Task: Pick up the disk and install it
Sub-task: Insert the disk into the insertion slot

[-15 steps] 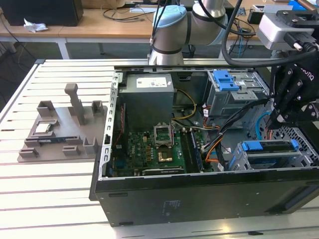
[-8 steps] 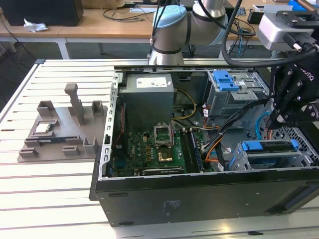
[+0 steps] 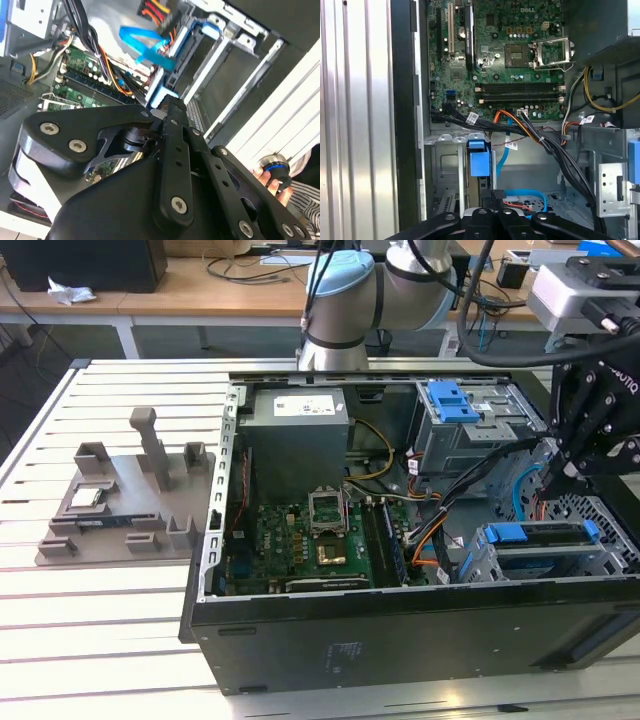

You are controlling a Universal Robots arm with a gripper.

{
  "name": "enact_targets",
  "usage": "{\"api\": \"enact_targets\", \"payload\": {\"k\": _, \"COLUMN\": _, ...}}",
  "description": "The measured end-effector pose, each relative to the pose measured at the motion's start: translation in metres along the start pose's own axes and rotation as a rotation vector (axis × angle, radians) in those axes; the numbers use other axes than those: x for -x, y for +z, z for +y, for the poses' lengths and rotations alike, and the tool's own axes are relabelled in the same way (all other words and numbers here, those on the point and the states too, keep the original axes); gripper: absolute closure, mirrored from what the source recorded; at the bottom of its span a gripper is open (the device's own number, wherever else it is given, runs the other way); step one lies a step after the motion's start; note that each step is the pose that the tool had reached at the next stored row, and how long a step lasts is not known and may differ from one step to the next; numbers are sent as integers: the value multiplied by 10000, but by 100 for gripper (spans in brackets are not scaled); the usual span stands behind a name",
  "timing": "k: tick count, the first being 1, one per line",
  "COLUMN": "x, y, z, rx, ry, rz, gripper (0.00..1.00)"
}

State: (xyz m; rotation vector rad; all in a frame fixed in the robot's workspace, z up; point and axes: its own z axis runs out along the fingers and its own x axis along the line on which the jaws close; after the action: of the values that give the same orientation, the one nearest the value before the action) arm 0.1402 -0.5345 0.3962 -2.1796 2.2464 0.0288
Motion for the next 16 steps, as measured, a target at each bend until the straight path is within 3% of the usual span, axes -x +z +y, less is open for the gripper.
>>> {"api": "enact_targets", "payload": {"k": 6, "x": 87, "y": 15, "z": -176, "rx": 12, "ry": 0, "rz": 11, "gripper": 89}}
{"api": "enact_targets", "payload": {"k": 16, "x": 185, "y": 54, "z": -365, "rx": 17, "ry": 1, "rz": 40, "gripper": 89}}
